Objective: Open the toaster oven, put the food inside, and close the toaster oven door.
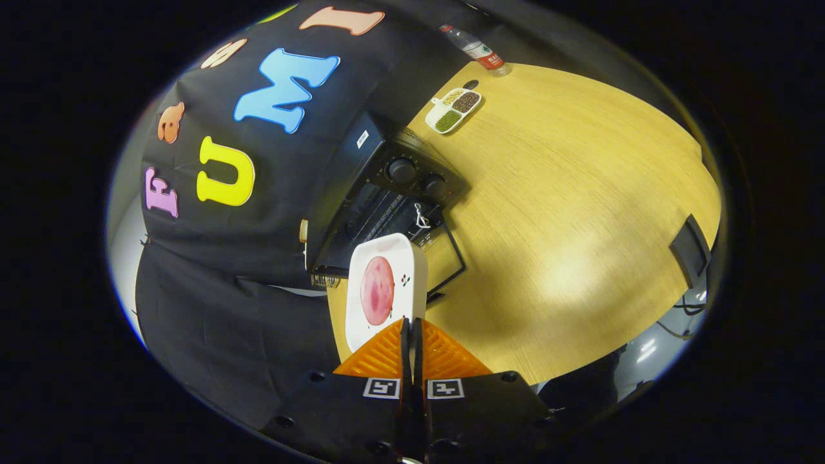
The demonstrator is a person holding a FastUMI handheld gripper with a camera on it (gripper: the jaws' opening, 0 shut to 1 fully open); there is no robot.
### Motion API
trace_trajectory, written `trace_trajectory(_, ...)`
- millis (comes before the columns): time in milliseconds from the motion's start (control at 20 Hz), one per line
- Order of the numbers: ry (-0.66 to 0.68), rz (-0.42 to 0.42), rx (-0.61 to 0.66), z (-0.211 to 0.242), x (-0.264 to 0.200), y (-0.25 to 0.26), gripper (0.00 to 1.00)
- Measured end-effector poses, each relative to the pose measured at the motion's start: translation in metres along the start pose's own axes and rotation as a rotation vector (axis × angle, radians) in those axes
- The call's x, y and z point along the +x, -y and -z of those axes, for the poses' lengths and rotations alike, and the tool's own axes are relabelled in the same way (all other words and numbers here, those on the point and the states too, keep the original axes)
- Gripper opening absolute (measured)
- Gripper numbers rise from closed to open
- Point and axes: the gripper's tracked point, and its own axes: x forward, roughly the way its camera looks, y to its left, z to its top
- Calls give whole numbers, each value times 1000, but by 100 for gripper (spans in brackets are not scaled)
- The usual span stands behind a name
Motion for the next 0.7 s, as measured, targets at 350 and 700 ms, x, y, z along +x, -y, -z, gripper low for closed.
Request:
trace_trajectory(350,13,9,37,-12,83,-20,1)
trace_trajectory(700,72,5,134,-31,159,-34,2)
